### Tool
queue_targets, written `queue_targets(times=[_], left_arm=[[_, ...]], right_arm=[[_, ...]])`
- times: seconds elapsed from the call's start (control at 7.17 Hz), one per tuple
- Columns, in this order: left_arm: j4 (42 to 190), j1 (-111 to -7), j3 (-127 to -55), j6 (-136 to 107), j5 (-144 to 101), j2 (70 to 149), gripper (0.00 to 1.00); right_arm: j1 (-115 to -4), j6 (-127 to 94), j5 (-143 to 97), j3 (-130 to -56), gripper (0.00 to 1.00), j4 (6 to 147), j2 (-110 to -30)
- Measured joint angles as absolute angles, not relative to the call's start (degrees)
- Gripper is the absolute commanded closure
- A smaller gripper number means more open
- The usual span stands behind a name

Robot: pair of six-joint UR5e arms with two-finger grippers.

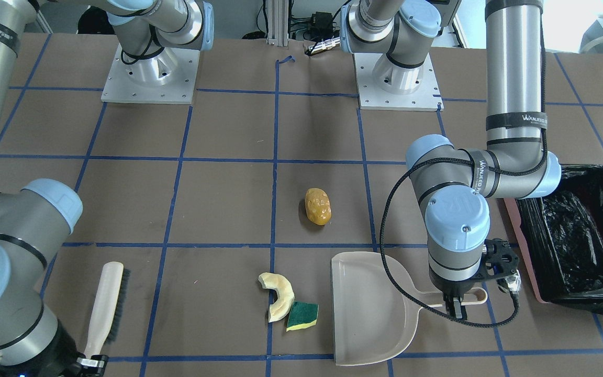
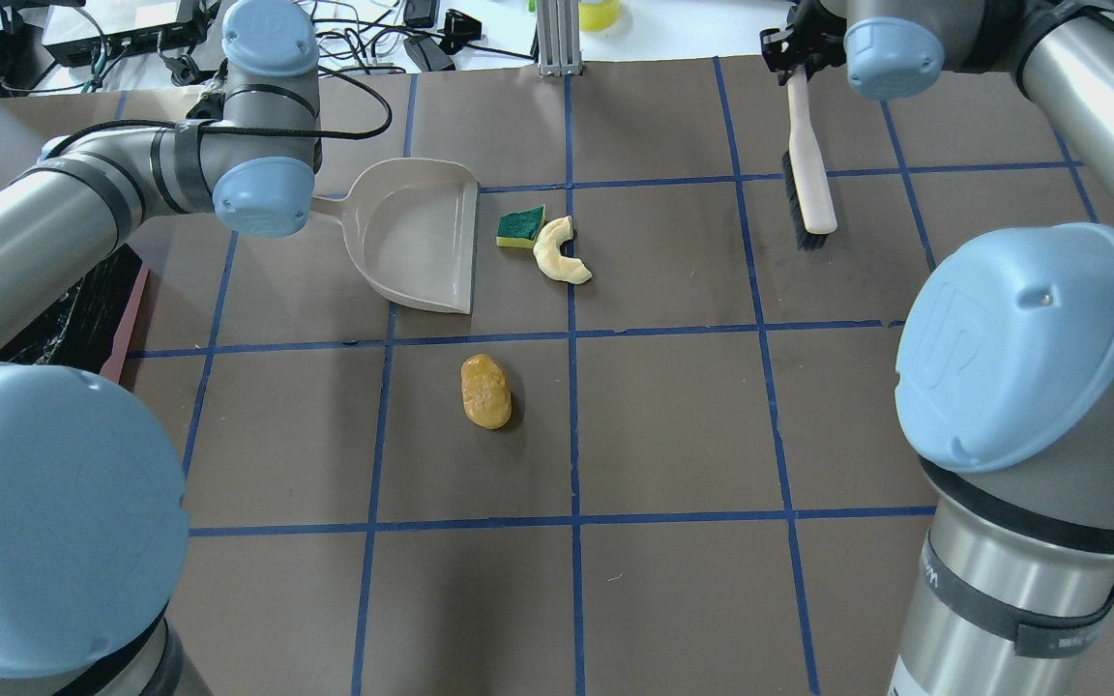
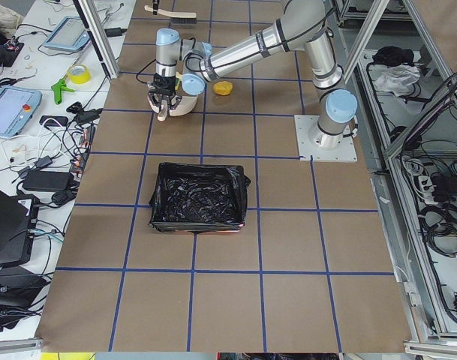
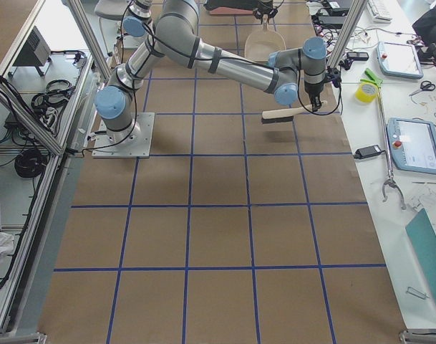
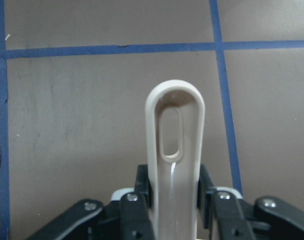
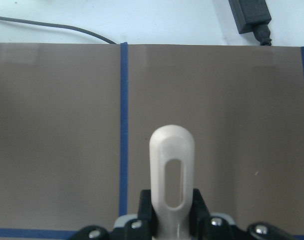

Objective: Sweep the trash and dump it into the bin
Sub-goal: 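Lift the brush with the right gripper and carry it toward the sponge and banana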

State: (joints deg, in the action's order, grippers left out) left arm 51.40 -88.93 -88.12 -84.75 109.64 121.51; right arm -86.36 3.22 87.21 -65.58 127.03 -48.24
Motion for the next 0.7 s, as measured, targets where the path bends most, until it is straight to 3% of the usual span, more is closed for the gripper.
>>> queue_targets(times=[0.7], left_arm=[[51.76,-88.96,-88.11,-86.31,109.51,122.28,1.0]], right_arm=[[-94.92,-15.5,88.85,-63.21,1.0,130.52,-45.42]])
